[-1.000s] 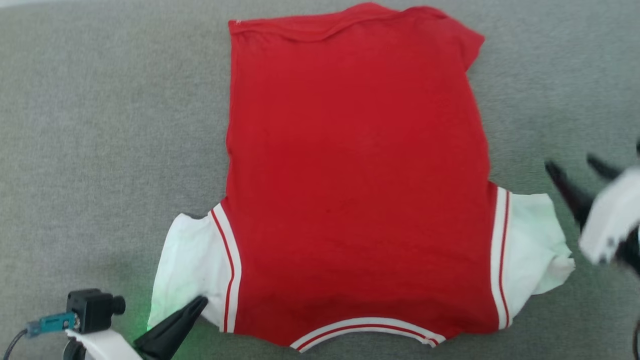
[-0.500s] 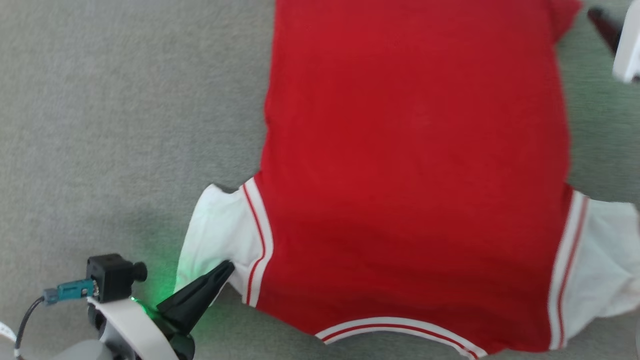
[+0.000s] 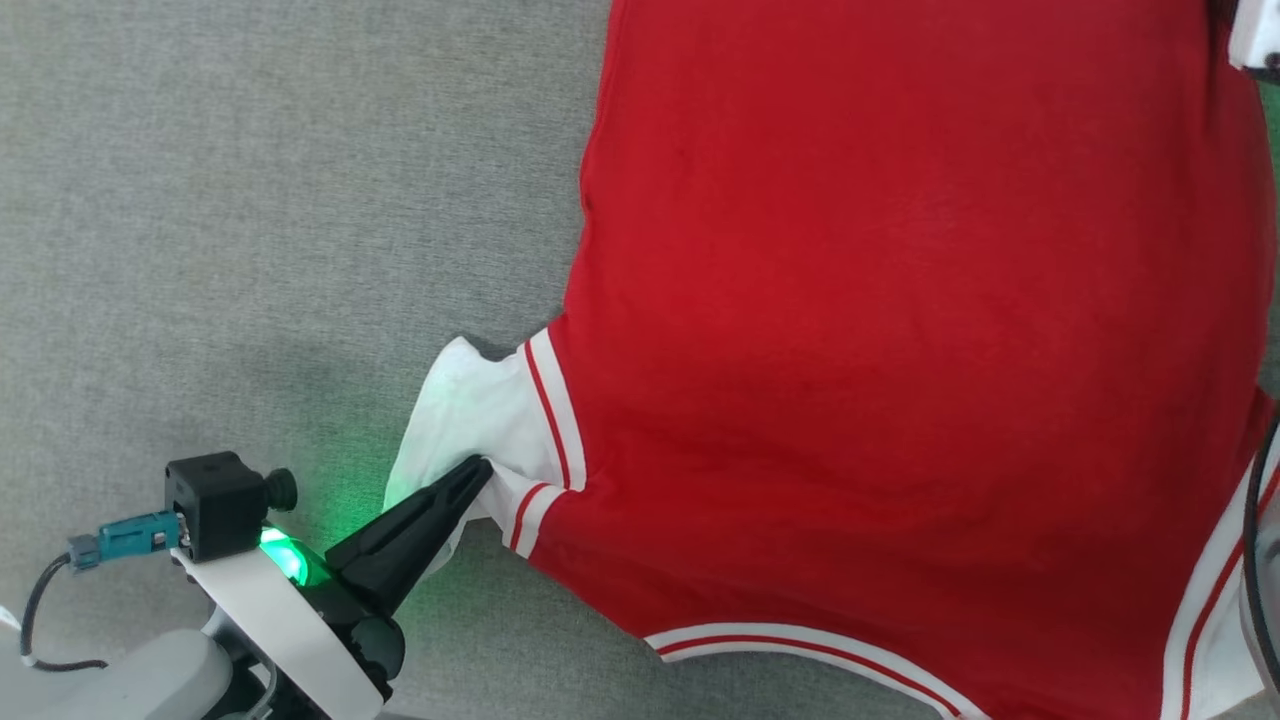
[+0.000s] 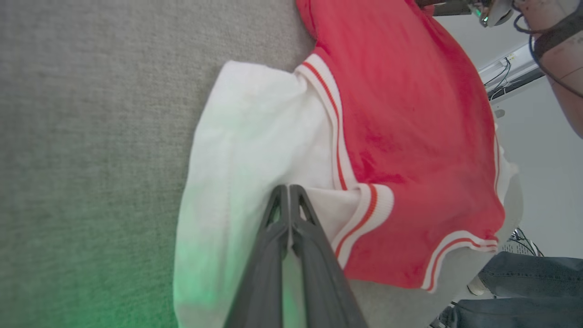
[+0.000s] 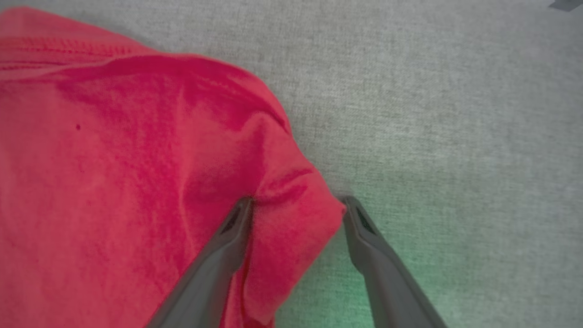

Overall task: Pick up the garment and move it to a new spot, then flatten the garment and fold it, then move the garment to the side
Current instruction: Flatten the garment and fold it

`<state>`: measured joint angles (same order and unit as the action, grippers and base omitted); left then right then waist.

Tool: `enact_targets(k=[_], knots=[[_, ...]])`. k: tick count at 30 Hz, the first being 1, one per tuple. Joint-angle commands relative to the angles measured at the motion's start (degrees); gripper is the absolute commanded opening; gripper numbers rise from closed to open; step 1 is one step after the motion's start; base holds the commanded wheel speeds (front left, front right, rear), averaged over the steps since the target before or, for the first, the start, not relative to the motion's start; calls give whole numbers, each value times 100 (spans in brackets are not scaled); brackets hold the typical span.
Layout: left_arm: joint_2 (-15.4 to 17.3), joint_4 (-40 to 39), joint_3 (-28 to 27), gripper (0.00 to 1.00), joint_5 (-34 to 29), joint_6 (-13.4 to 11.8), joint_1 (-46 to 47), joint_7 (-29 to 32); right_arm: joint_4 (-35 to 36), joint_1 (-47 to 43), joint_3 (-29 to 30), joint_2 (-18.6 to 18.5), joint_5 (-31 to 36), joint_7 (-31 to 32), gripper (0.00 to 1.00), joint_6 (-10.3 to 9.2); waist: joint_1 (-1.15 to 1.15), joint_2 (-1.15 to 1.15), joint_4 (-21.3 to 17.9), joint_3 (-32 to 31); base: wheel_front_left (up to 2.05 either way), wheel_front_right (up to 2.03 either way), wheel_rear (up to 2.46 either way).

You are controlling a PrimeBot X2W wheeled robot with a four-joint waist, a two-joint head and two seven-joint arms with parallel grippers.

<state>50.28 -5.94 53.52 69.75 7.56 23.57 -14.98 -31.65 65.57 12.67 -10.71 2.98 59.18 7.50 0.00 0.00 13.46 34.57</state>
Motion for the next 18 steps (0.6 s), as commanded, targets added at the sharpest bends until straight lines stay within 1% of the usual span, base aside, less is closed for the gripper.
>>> enact_targets(k=[1, 2, 5, 9, 12, 14, 18], knots=[[-13, -13, -34, 0, -90, -15, 77, -28, -220, -173, -23, 85, -6, 38, 26, -2, 0, 0, -23, 15, 0, 0, 0], [-9, -23, -49, 0, -103, -15, 75, -28, -277, -168, 13, 129, -13, -5, 0, -2, 0, 0, -42, 17, 0, 0, 0], [12, 3, -87, 0, -117, -15, 22, -28, -367, -112, 56, 165, -38, -172, 0, -4, 0, 0, -119, -43, 0, 0, 0], [10, 49, -147, 0, -62, -15, -91, -28, -345, -84, -97, 1, -217, -467, 0, -4, 0, 0, -223, -296, 0, 0, 0], [19, 100, -206, 0, 2, -15, -242, -28, -256, -206, -450, -130, -466, -476, 0, -3, 0, 0, -349, -537, 0, 0, 0], [19, 121, -252, 0, 16, -15, -328, -28, -125, -379, -687, -266, -749, -434, 0, -3, 0, 0, -425, -690, 0, 0, 0], [-35, 181, -371, 0, 47, -15, -545, -28, 442, -1052, -1222, -635, -1473, -273, 0, -4, 0, 0, -556, -987, 0, 0, 0]])
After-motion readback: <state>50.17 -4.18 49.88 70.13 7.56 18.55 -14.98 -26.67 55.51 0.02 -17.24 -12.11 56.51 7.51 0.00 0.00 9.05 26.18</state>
